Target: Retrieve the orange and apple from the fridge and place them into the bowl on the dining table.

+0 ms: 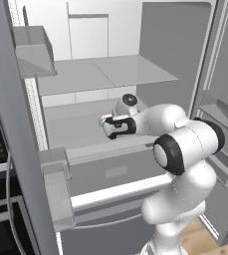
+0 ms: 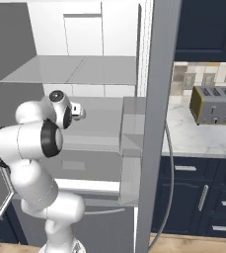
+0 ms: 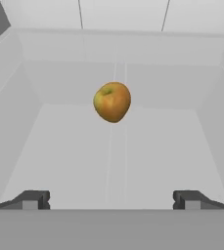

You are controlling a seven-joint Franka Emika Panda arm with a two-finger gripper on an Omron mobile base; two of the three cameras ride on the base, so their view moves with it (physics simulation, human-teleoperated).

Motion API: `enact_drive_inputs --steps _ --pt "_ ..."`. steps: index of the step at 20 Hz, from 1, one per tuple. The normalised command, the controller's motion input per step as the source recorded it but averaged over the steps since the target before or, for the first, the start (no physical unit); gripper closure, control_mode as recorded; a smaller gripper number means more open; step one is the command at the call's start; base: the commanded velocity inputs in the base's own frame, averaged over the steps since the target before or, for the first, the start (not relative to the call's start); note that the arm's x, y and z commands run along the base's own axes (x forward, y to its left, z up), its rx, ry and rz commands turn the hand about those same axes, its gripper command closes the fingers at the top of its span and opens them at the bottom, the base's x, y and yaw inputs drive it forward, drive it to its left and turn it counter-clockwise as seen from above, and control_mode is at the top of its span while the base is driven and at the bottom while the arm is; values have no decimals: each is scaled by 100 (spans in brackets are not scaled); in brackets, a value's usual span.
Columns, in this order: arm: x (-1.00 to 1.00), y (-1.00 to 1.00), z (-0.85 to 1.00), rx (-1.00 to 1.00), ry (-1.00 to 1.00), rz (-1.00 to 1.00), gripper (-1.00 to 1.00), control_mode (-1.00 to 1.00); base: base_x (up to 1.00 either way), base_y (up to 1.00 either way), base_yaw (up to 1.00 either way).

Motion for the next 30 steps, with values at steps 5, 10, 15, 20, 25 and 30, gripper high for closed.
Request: enact_drive_inputs --steps 5,10,15,20,25,30 --pt "36 5 0 0 0 0 -100 -100 0 0 0" --pt "36 8 -4 0 0 0 -100 -100 0 0 0" --pt "31 6 -12 0 0 0 -100 -100 0 0 0" --pt "31 5 -22 0 0 0 -100 -100 0 0 0" --pt "33 4 -18 0 0 0 -100 -100 0 0 0" --pt "35 7 -9 0 0 0 -100 -100 0 0 0"
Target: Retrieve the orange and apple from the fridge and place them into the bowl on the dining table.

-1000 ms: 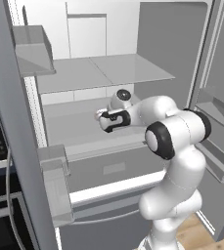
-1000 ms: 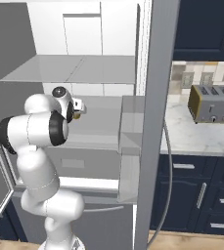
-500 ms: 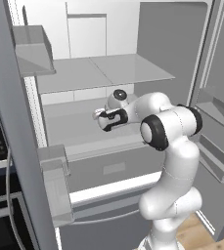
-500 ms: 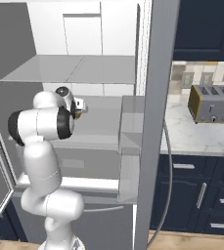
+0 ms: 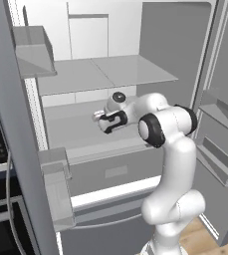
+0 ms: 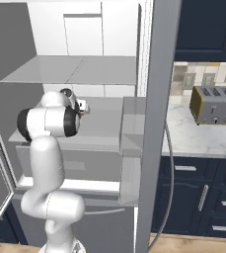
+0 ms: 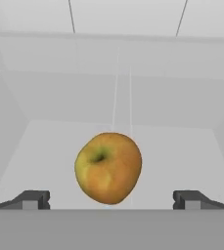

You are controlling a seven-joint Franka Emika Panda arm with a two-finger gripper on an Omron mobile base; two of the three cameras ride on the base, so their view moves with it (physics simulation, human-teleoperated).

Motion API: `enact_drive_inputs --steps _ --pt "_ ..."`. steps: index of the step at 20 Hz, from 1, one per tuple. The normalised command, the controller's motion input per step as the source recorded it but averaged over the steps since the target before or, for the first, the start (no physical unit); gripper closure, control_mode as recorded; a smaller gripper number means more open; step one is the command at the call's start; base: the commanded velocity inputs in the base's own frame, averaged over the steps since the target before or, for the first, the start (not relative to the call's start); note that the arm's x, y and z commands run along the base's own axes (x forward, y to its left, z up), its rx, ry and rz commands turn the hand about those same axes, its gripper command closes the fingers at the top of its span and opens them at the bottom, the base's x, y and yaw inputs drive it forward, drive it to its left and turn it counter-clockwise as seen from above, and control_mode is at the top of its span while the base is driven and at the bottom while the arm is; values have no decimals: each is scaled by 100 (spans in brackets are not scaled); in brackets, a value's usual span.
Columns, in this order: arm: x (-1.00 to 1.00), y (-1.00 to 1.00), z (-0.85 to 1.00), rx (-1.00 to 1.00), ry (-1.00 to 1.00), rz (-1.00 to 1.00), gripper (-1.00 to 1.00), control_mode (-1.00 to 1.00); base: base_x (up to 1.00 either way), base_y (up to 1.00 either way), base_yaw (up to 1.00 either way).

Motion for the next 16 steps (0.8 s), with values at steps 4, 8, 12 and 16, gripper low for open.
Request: enact_drive_inputs --steps 4,8,12,16 --pt "32 7 -18 0 0 0 -100 -100 0 0 0" --pt "29 3 -24 0 0 0 -100 -100 0 0 0" --pt "30 3 -23 0 0 0 -100 -100 0 0 0" --pt "15 1 -28 0 0 0 -100 -100 0 0 0"
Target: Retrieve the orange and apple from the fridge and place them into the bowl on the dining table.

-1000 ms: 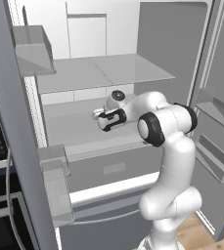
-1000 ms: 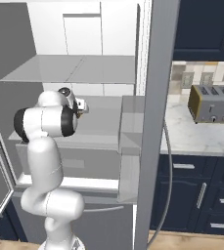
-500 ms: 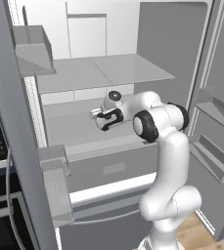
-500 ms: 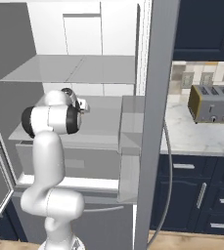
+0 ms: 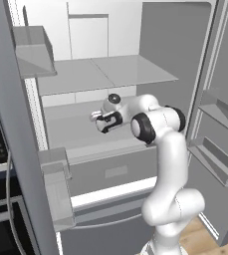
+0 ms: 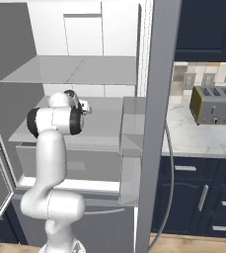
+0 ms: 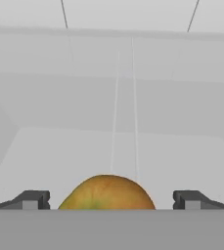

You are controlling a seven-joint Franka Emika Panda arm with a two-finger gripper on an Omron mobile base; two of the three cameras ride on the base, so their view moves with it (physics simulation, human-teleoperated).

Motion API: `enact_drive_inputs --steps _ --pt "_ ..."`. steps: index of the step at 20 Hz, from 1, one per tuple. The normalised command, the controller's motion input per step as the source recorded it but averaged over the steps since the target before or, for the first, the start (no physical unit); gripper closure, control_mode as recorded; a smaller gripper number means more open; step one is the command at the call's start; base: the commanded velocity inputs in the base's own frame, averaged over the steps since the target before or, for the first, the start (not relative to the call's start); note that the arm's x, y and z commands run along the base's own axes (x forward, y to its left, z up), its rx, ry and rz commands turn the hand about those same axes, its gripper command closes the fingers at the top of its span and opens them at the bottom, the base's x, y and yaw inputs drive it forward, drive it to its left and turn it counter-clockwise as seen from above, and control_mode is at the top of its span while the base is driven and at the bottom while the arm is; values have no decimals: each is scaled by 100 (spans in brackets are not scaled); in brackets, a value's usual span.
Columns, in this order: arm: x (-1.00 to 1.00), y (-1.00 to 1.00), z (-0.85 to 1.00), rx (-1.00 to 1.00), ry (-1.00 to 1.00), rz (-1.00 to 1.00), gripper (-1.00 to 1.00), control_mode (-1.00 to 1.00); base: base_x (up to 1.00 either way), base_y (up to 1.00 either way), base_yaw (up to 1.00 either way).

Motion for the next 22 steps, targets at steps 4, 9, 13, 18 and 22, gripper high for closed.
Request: enact_drive_inputs --steps 4,9,13,18,22 --pt "0 0 -32 0 0 -3 -100 -100 0 0 0" --pt "-3 0 -27 0 0 -6 -100 -100 0 0 0" --pt "-19 0 -32 0 2 -7 -100 -100 0 0 0" --pt "-38 0 -27 0 1 -7 -100 -100 0 0 0" --pt "-9 0 -32 0 1 -5 100 -100 0 0 0"
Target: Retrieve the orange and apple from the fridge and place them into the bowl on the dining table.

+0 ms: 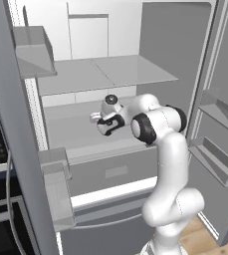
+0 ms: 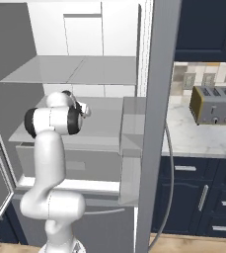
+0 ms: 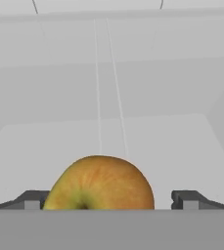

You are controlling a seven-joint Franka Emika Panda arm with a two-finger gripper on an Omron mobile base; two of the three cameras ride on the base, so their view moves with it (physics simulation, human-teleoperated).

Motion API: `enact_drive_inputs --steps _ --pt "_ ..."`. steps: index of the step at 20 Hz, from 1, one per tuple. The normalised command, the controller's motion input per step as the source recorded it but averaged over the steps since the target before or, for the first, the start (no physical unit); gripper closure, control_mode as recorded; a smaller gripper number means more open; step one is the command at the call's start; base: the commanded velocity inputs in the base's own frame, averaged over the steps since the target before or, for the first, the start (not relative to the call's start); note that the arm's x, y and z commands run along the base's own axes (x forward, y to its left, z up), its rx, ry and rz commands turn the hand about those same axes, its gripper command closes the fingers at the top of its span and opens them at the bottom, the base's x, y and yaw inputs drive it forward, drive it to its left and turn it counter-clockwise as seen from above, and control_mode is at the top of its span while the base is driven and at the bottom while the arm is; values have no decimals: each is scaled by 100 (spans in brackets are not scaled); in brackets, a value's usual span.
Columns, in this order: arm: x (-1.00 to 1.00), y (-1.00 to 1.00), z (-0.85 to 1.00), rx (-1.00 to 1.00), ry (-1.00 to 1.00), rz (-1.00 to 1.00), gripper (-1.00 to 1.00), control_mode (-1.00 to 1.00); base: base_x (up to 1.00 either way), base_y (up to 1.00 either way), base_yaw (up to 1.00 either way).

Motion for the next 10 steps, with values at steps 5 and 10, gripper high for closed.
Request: enact_drive_inputs --steps 5,10 --pt "1 0 -27 0 1 -1 100 -100 0 0 0" --pt "-52 -15 -16 2 1 0 100 -100 0 0 0"
